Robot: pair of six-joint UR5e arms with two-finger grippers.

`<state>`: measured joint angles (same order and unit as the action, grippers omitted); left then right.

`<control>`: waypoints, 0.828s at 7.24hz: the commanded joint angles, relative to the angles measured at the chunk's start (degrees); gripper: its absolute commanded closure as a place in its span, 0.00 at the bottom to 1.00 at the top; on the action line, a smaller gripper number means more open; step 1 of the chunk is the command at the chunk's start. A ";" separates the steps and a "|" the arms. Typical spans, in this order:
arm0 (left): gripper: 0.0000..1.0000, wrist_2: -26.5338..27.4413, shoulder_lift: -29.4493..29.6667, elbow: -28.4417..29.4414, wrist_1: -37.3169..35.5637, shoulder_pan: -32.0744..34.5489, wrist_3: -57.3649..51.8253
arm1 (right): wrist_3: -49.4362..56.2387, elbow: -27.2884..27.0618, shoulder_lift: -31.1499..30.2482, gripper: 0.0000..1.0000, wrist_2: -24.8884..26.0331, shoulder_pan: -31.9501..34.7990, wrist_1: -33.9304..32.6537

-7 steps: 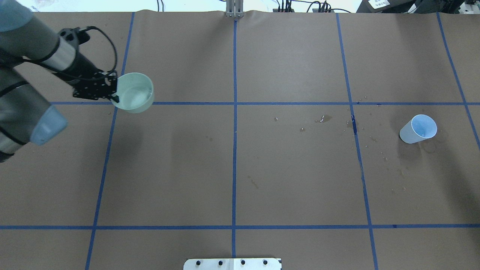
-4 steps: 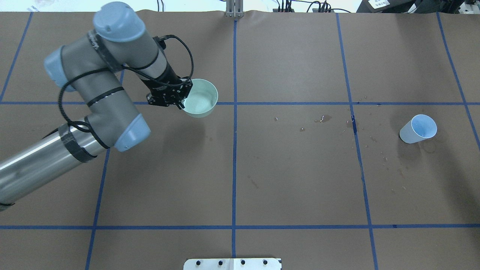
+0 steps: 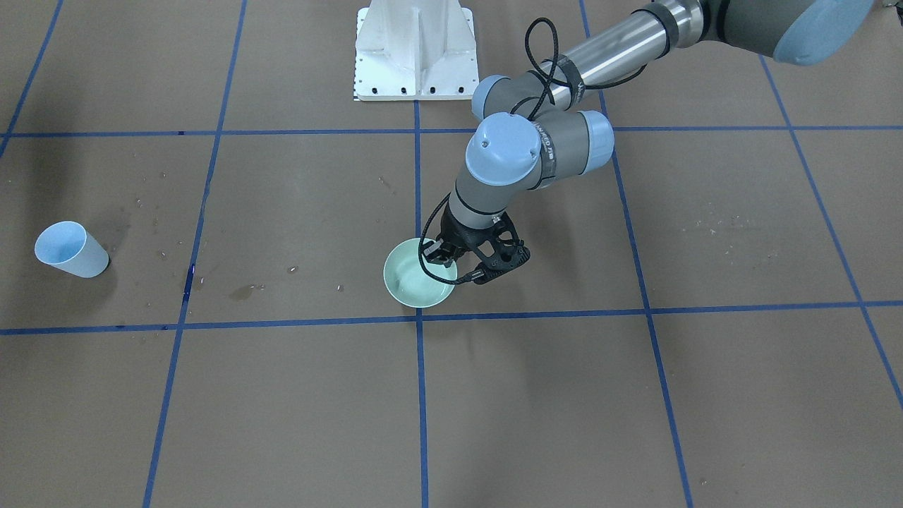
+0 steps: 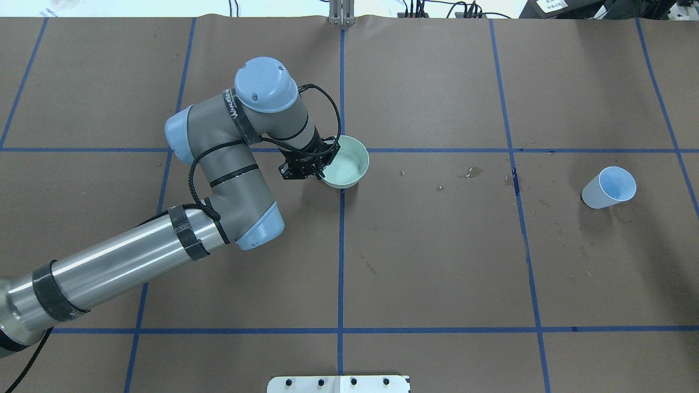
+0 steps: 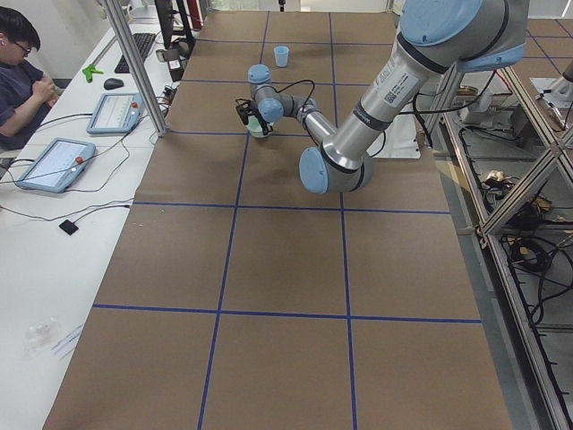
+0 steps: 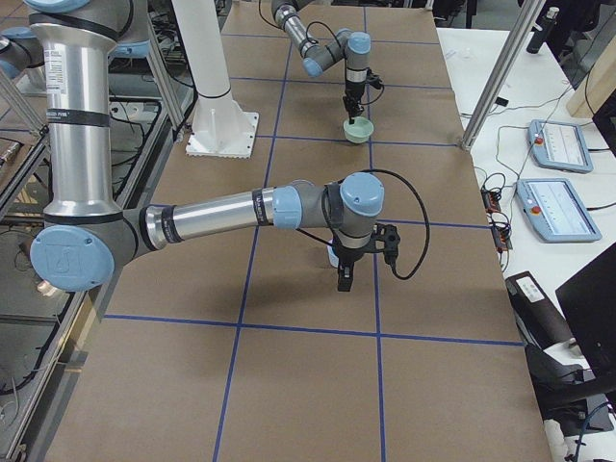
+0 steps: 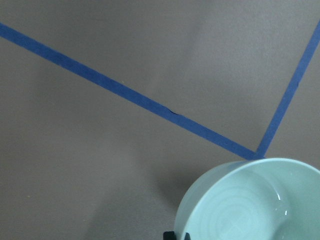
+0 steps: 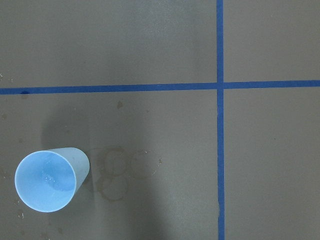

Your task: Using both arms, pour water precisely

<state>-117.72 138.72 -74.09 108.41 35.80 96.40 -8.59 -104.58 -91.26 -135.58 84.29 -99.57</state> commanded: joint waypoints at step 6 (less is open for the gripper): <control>0.00 -0.48 -0.37 -5.59 -1.25 4.33 -1.20 | -0.02 -1.33 2.82 0.01 -0.91 0.00 -1.23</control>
<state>-116.88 138.58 -75.96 108.78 37.19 96.30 -8.46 -105.75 -90.08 -136.16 84.29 -99.83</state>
